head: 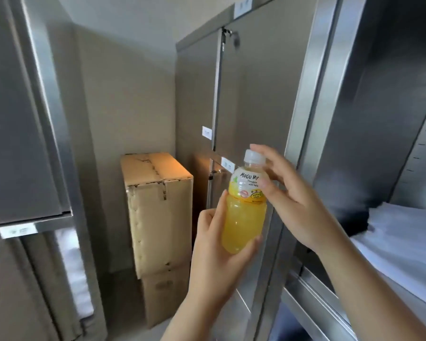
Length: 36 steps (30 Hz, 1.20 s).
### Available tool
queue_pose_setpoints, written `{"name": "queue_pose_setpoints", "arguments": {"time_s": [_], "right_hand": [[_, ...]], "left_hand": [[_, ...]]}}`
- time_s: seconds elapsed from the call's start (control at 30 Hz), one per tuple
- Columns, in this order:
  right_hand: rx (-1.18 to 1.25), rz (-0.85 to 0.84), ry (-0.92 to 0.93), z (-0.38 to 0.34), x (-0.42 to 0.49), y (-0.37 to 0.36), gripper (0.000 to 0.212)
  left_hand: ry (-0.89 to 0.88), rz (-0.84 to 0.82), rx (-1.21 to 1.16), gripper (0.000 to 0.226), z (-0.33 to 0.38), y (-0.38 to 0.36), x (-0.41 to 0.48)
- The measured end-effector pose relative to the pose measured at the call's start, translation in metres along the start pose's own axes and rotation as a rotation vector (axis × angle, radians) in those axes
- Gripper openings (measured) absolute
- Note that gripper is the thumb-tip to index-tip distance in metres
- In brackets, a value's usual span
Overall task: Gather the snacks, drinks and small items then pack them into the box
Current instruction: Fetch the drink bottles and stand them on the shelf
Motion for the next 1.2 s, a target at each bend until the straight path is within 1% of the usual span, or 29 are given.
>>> {"name": "queue_pose_setpoints", "arguments": {"time_s": [0.13,0.33,0.43,0.5,0.63,0.73,0.93,1.07,1.13,1.2], "right_hand": [[0.066,-0.087,0.106,-0.042,0.065,-0.094,0.039],[0.289,-0.163,0.253,-0.120,0.146,-0.290,0.040],[0.377,-0.191,0.292,-0.162,0.173,-0.400,0.040],[0.424,-0.245,0.324,-0.193,0.187,-0.473,0.041],[0.542,-0.323,0.350,-0.245,0.202,-0.597,0.042],[0.619,-0.373,0.342,-0.275,0.211,-0.673,0.041],[0.754,-0.478,0.375,-0.318,0.232,-0.802,0.041],[0.839,-0.524,0.356,-0.325,0.245,-0.886,0.042],[0.873,-0.541,0.340,-0.323,0.258,-0.927,0.042],[0.873,-0.538,0.334,-0.315,0.279,-0.966,0.043]], "left_hand": [[-0.019,0.178,0.066,0.086,-0.004,0.122,0.003],[0.009,0.439,0.266,0.084,-0.023,0.343,-0.018],[0.060,0.551,0.357,0.083,-0.043,0.456,-0.042],[0.098,0.625,0.390,0.083,-0.059,0.528,-0.060],[0.178,0.758,0.468,0.079,-0.084,0.650,-0.101],[0.242,0.830,0.502,0.077,-0.097,0.720,-0.127],[0.309,1.003,0.568,0.078,-0.118,0.826,-0.163],[0.406,1.060,0.608,0.081,-0.155,0.889,-0.173],[0.450,1.072,0.620,0.080,-0.175,0.921,-0.166],[0.452,1.065,0.632,0.077,-0.193,0.954,-0.148]]}}
Point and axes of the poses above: each hand's wrist, its own x-axis towards the middle knuckle, its own y-axis out of the back of the hand, z = x × y, the point moved 9 cm from there along x, towards the middle knuckle, and after that the axes turned 14 degrees about y, right-handed, at the moved point
